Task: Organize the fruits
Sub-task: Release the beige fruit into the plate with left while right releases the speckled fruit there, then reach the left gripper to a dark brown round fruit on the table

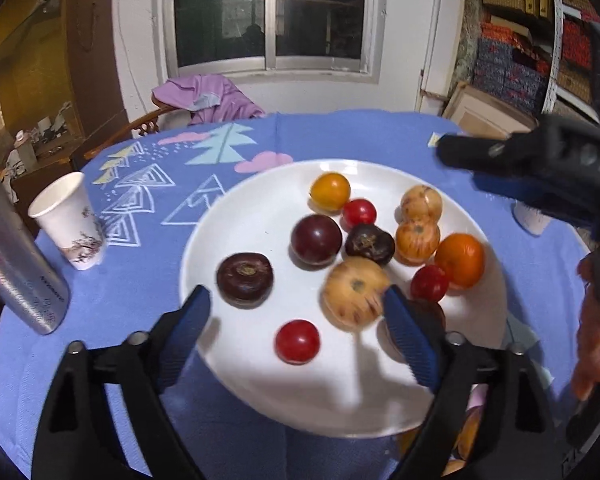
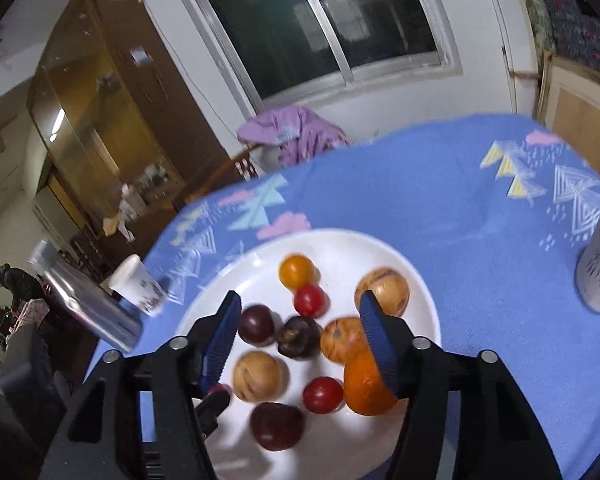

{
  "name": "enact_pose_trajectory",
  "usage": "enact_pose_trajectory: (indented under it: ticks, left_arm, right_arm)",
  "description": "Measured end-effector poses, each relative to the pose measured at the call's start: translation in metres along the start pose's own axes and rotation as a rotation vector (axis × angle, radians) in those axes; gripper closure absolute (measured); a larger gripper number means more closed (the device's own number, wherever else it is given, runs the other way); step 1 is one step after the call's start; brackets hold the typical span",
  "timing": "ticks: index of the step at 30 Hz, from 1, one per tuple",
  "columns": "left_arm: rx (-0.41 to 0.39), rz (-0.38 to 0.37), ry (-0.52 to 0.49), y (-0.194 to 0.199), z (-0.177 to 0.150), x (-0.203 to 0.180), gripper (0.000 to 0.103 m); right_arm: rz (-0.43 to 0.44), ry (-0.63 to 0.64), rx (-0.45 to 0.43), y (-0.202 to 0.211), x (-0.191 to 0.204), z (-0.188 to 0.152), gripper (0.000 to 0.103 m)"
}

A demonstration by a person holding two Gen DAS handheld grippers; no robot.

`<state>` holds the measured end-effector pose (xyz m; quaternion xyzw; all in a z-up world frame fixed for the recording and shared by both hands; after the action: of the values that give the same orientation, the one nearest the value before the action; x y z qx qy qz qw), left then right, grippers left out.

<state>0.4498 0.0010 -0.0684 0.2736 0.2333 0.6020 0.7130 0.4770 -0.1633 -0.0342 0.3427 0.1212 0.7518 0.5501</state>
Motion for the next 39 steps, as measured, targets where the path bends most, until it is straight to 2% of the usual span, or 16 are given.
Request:
enact_pose_trajectory:
  ticks: [4,5,10,13,15,17,20,33,37,39]
  left_arm:
    - [-0.034,0.011,0.043,0.029,-0.006,0.018,0.005]
    - [-0.023,0.008,0.054,0.034,-0.014,0.021,0.005]
    - [0.066,0.033,0.057,0.042,-0.061,0.028,0.004]
    - [0.072,0.027,0.051,0.055,-0.08,0.024,0.004]
    - [0.066,0.007,0.051,0.065,-0.089,0.02,0.004]
    - [0.066,-0.008,0.044,0.071,-0.096,0.016,0.004]
    - [0.077,-0.001,0.019,0.073,-0.105,0.01,0.004]
    - [0.131,-0.037,-0.055,0.059,-0.114,-0.012,0.004]
    - [0.137,-0.002,-0.108,0.055,-0.118,-0.02,0.004]
    - [0.18,0.005,-0.128,0.048,-0.122,-0.021,0.004]
  right_arm:
    - [0.058,-0.014,-0.106,0.057,0.018,0.009,0.008]
    - [0.07,-0.014,-0.117,0.068,0.021,0.006,0.006]
    - [0.078,0.046,-0.095,0.101,0.027,-0.038,0.004]
    - [0.022,0.077,-0.058,0.106,0.009,-0.078,0.004]
    - [-0.009,0.053,-0.027,0.109,-0.007,-0.095,0.004]
    - [-0.002,-0.011,-0.007,0.111,-0.023,-0.106,0.003]
    - [0.024,-0.078,-0.004,0.113,-0.033,-0.105,0.003]
    - [0.021,-0.105,0.016,0.113,-0.04,-0.105,0.003]
    - [0.016,-0.108,0.02,0.112,-0.041,-0.106,0.004]
    - [0.014,-0.111,0.023,0.111,-0.042,-0.106,0.003]
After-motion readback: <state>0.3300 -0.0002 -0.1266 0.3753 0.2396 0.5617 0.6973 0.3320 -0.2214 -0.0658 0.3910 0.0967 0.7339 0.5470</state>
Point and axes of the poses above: each gripper's, at about its wrist camera, not at the fingertips, and y roughly against the way its jaws point, x to its left, z to its top, the point moved 6 cm from there along -y, roughly the way its jaws point, and after that the axes turned 1 degree about z, right-handed, at the moved point
